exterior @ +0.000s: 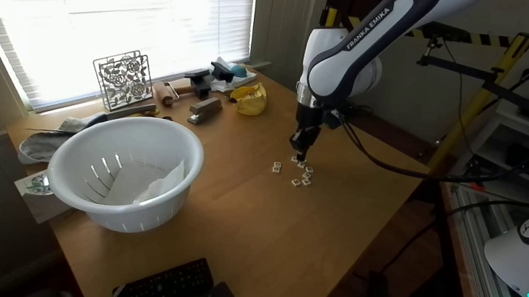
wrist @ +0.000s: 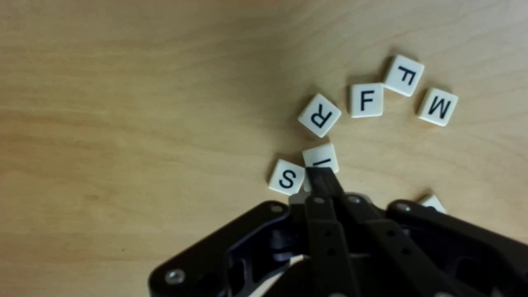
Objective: Move some of the letter tiles to the left
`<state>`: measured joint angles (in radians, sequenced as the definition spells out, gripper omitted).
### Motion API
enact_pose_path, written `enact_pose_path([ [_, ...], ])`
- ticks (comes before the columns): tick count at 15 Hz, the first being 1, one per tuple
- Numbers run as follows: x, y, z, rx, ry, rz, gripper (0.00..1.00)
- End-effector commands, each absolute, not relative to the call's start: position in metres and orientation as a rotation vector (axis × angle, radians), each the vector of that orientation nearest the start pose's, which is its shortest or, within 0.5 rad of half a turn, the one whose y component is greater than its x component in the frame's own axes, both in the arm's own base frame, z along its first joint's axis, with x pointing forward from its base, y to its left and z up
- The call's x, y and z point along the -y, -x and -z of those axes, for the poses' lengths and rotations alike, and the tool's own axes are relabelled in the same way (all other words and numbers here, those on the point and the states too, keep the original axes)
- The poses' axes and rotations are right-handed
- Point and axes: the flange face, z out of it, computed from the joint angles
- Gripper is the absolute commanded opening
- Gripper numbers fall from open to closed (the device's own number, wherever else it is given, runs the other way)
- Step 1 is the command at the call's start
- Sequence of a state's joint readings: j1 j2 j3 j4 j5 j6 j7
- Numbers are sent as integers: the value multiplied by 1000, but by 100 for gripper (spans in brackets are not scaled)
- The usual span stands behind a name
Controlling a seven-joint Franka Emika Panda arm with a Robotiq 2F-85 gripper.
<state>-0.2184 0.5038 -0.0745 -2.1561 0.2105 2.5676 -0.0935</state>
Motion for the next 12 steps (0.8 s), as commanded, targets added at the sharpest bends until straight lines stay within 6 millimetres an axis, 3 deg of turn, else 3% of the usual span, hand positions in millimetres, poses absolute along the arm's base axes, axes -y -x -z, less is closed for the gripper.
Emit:
enact_pose_path([
  [1,168,-538,-149,-565,3003,-122,0],
  [12,164,-552,-142,-547,2986,-149,0],
])
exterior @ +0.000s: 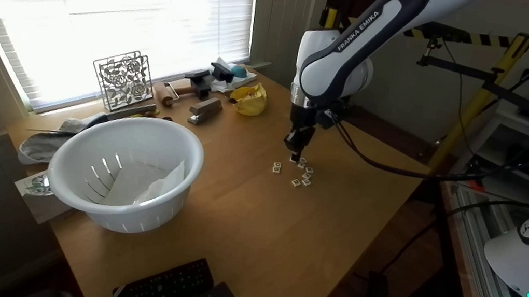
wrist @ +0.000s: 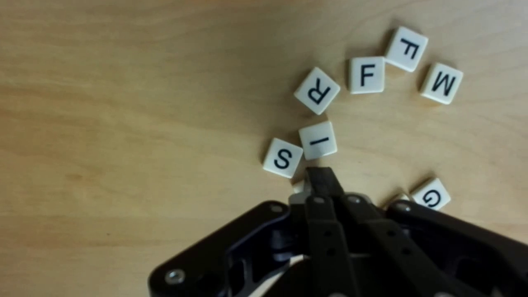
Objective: Move some of the letter tiles to the left
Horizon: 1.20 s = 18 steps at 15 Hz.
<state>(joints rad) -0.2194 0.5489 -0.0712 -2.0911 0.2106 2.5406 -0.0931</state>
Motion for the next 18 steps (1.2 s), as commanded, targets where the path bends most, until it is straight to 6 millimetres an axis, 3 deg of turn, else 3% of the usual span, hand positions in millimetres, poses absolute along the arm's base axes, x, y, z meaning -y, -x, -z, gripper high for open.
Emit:
enact_pose_path([
  [1,162,-554,-142,-543,2983,-151,0],
  [18,155,-569,-140,-525,2971,-131,0],
])
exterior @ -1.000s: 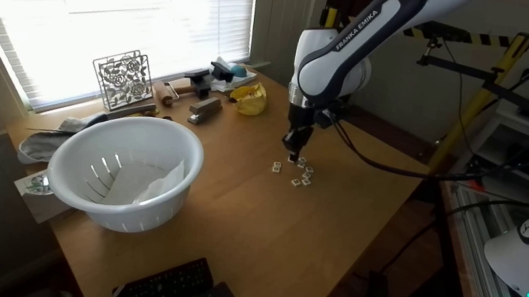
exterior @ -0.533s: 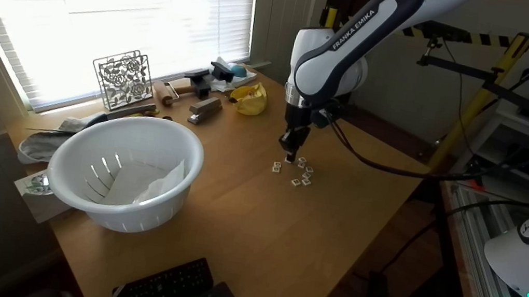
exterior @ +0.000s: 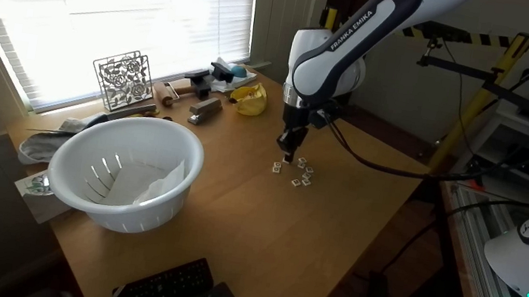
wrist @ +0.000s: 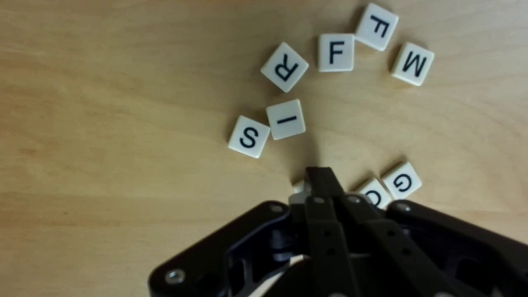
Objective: Move some of the letter tiles to the left
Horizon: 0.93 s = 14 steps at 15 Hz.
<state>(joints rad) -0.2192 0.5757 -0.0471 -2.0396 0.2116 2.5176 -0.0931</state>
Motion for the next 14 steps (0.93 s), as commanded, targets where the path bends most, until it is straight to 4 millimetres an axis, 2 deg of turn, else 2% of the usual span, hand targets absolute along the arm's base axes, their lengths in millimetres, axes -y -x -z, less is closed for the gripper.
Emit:
enact_pose_path([
  [1,155,-570,-140,-524,2969,-129,0],
  [14,150,-580,-139,-500,2962,-117,0],
])
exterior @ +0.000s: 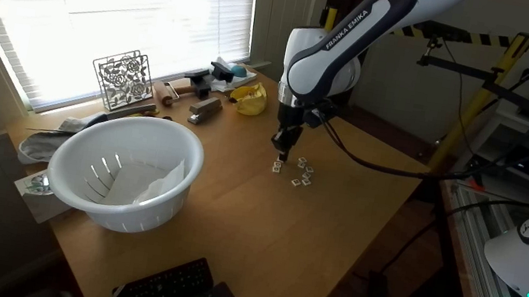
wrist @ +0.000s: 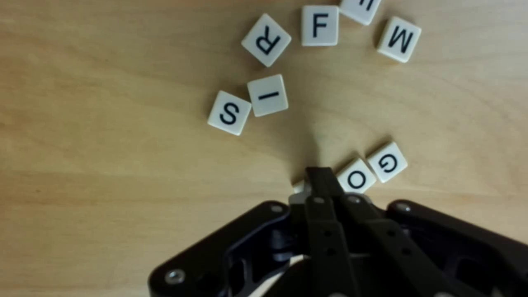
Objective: Move some of the letter tiles to the left
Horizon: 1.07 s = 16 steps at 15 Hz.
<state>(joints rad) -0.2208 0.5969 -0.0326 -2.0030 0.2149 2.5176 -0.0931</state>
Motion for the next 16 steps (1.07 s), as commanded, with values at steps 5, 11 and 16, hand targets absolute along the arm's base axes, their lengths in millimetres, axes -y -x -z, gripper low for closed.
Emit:
enact_pose_path([
  [5,147,-582,-138,-490,2959,-127,0],
  [11,145,-586,-138,-480,2957,-142,0],
  [16,143,-587,-136,-473,2956,-159,0],
])
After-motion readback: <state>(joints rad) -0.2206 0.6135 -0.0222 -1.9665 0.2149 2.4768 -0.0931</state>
